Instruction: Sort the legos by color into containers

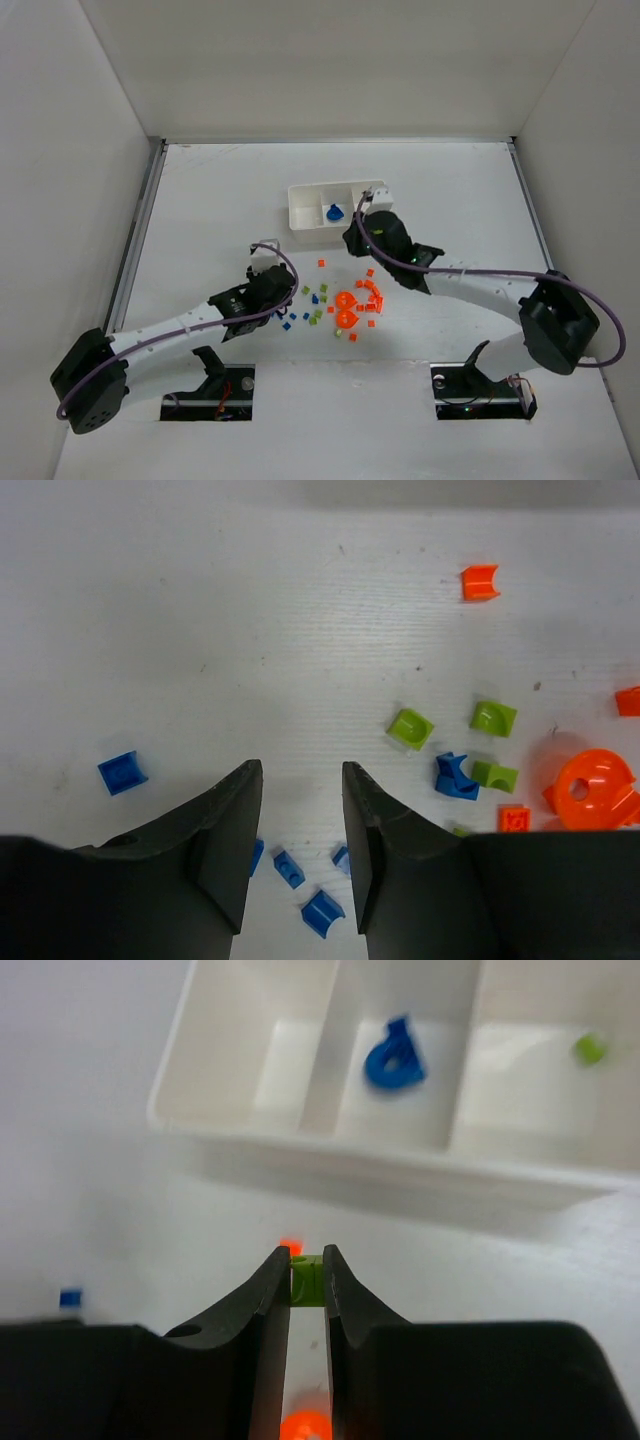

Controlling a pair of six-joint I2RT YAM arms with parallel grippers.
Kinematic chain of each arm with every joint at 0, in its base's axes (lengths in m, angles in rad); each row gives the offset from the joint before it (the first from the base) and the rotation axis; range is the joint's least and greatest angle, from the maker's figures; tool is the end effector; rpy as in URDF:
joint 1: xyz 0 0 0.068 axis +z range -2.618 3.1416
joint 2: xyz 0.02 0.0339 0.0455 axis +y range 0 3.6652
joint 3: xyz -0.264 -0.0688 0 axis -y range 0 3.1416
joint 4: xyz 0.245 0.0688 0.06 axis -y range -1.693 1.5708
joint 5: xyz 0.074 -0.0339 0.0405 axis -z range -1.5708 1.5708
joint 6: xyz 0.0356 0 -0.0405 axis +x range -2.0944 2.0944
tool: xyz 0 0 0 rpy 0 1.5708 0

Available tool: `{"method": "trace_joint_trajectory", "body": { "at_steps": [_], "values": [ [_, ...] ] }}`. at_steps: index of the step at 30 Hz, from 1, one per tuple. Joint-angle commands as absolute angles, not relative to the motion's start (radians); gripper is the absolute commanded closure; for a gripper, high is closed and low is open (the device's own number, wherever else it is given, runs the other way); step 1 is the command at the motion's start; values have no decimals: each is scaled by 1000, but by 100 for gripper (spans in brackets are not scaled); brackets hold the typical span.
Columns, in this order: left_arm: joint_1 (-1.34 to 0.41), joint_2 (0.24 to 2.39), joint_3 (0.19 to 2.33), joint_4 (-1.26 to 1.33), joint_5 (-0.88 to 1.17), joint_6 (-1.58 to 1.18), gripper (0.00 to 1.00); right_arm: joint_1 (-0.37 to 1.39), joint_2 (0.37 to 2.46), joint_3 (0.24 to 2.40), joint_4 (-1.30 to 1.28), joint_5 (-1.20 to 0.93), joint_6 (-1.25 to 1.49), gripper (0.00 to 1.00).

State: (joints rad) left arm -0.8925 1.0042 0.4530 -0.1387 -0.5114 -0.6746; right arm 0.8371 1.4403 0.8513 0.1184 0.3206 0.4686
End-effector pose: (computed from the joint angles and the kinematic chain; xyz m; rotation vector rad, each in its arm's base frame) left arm 0.1387 -0.1444 0.1922 -0.0297 2.1764 -0.3186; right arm 0.2218 0.2292 0.2402 -0.1751 2.0443 0.4984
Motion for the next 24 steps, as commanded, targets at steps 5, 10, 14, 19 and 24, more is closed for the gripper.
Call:
{"method": "trace_joint_trajectory", "body": {
  "at_steps": [5, 10, 14, 19, 24],
  "values": [
    [-941, 985, 518, -478, -586, -896, 66, 637, 1543, 1031, 166, 316, 410, 79],
    [-984, 1009, 542, -620, -603, -998, 66, 575, 1633, 1101, 187, 345, 402, 79],
    [-1013, 1035, 541, -643, -572, -1057, 65, 567, 1687, 1134, 183, 350, 396, 69],
    [-1042, 1051, 537, -663, -574, -1120, 65, 571, 1671, 1115, 189, 370, 391, 44],
    [-1044, 1083, 529, -572, -580, -1131, 64, 599, 1602, 1051, 215, 367, 396, 45]
  ]
}}
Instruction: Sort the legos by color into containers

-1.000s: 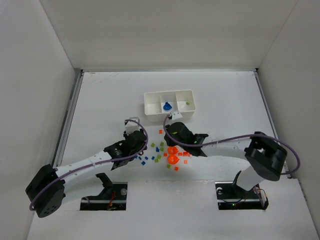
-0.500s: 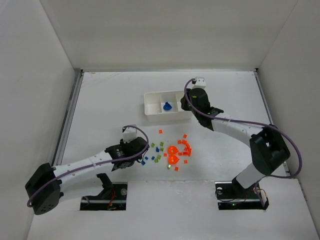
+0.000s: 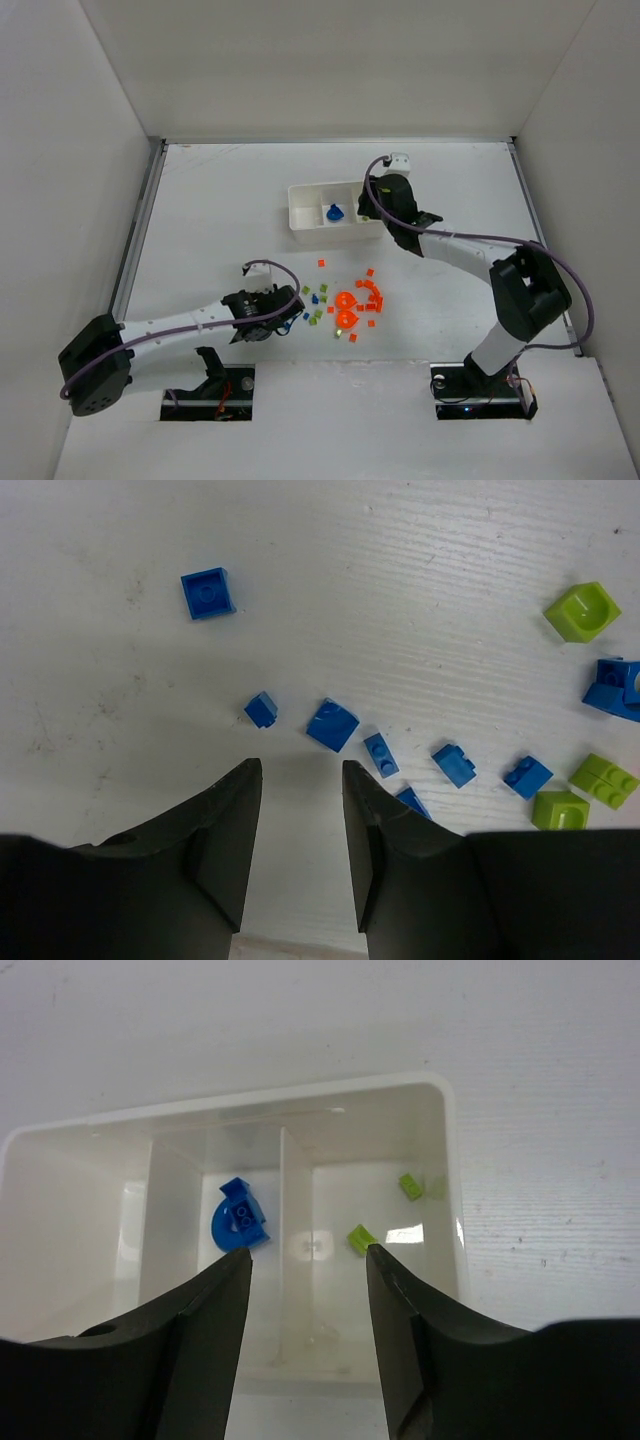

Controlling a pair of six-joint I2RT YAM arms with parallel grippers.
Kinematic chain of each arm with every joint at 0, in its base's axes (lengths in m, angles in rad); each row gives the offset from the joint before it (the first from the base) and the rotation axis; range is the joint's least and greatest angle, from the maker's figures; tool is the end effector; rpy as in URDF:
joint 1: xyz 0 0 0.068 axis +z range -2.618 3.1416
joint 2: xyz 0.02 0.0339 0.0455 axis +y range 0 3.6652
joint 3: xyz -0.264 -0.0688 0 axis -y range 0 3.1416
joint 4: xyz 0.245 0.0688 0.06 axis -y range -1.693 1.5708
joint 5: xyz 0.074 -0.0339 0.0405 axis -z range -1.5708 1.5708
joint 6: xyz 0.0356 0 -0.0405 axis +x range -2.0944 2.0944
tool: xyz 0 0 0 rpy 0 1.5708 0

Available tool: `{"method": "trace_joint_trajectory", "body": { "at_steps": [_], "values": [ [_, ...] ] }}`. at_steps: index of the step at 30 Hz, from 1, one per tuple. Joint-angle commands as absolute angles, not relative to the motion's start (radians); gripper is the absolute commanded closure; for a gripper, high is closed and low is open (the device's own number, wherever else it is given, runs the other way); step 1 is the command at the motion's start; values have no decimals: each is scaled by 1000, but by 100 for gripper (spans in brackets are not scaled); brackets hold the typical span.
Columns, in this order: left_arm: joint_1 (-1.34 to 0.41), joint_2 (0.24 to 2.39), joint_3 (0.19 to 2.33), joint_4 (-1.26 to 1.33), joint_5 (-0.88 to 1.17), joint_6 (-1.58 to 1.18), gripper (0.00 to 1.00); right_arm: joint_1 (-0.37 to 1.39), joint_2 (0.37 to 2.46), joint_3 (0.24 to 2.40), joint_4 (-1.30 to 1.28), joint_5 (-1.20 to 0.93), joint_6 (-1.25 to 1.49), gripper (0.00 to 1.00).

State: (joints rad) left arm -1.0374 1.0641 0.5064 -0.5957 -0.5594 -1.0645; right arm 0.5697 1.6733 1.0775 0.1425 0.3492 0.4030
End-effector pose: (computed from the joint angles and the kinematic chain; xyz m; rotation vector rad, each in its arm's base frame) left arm 0.1046 -0.1400 0.1703 -0.1826 2.4531 -0.1010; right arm 0.3266 0.1947 0.2412 0.0531 2.0045 0.2716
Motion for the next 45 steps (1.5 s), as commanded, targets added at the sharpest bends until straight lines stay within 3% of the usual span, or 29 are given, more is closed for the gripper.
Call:
{"method": "trace_joint_trajectory", "body": {
  "at_steps": [1, 17, 24, 28, 45],
  "values": [
    [-1044, 1092, 520, -543, -583, -1131, 64, 611, 1585, 1031, 216, 368, 396, 45],
    [-998, 1212, 476, -436, -598, -1068, 66, 689, 1396, 786, 247, 373, 442, 46],
    [-1012, 1223, 474, -419, -612, -1039, 83, 700, 1347, 689, 290, 374, 471, 45],
    [-1016, 1192, 479, -426, -626, -1014, 87, 699, 1353, 683, 305, 370, 476, 45],
    [-1030, 1034, 580, -511, -667, -988, 92, 703, 1336, 664, 314, 368, 476, 45]
  ]
}}
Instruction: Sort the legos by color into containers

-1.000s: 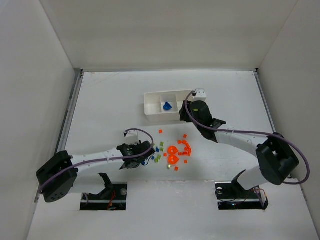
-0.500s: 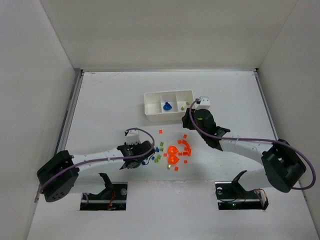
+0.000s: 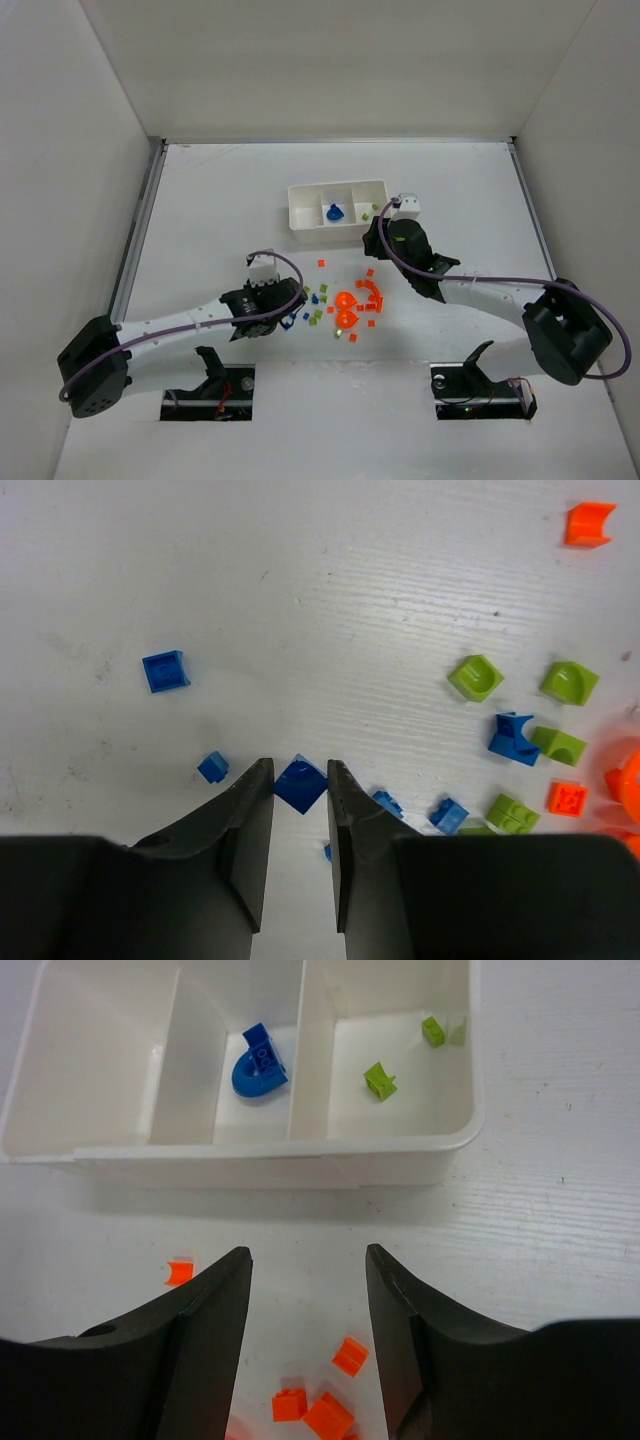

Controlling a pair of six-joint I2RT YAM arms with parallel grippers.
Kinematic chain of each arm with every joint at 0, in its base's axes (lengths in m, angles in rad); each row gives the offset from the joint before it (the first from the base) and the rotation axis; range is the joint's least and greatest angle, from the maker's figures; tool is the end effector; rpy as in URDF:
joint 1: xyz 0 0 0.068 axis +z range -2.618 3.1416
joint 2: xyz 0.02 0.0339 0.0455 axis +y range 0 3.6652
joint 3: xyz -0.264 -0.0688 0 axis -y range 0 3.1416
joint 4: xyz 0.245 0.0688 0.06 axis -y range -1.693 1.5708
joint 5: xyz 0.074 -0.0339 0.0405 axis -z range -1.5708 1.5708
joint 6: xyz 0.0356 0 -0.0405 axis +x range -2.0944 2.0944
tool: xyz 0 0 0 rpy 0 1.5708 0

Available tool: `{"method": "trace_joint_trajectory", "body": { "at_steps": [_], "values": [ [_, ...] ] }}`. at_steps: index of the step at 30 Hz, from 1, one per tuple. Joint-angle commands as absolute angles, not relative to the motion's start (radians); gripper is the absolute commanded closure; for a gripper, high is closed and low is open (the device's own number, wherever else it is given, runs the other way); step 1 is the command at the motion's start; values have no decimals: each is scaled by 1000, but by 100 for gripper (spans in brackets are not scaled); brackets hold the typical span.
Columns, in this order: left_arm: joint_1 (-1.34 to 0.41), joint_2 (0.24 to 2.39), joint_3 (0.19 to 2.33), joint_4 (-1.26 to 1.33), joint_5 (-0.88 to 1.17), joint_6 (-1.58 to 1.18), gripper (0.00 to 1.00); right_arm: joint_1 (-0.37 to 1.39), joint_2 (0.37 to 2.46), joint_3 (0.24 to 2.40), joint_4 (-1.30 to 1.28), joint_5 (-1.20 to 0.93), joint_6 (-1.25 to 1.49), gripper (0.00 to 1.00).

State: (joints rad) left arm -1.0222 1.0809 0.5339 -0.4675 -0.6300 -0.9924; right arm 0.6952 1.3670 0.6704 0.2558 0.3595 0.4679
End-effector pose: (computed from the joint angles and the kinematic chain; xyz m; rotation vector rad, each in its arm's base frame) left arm 0.1172 -0.1516 0.1830 -0.1815 2.3252 -0.1564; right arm 0.2308 0.1762 0.2151 0.0021 2.0028 0.3907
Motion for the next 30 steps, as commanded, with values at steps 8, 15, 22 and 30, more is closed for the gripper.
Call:
{"method": "trace_joint_trajectory", "body": {
  "at_steps": [8, 15, 22, 30],
  "values": [
    [-1029, 950, 621, -548, -683, -985, 93, 703, 1322, 660, 314, 368, 479, 45],
    [-998, 946, 747, -488, -727, -873, 92, 703, 1316, 657, 314, 367, 480, 45],
    [-875, 1074, 873, -149, -648, -643, 92, 700, 1321, 652, 314, 364, 485, 45],
    [-763, 1408, 1080, 112, -488, -491, 91, 686, 1315, 646, 307, 362, 492, 45]
  ]
}}
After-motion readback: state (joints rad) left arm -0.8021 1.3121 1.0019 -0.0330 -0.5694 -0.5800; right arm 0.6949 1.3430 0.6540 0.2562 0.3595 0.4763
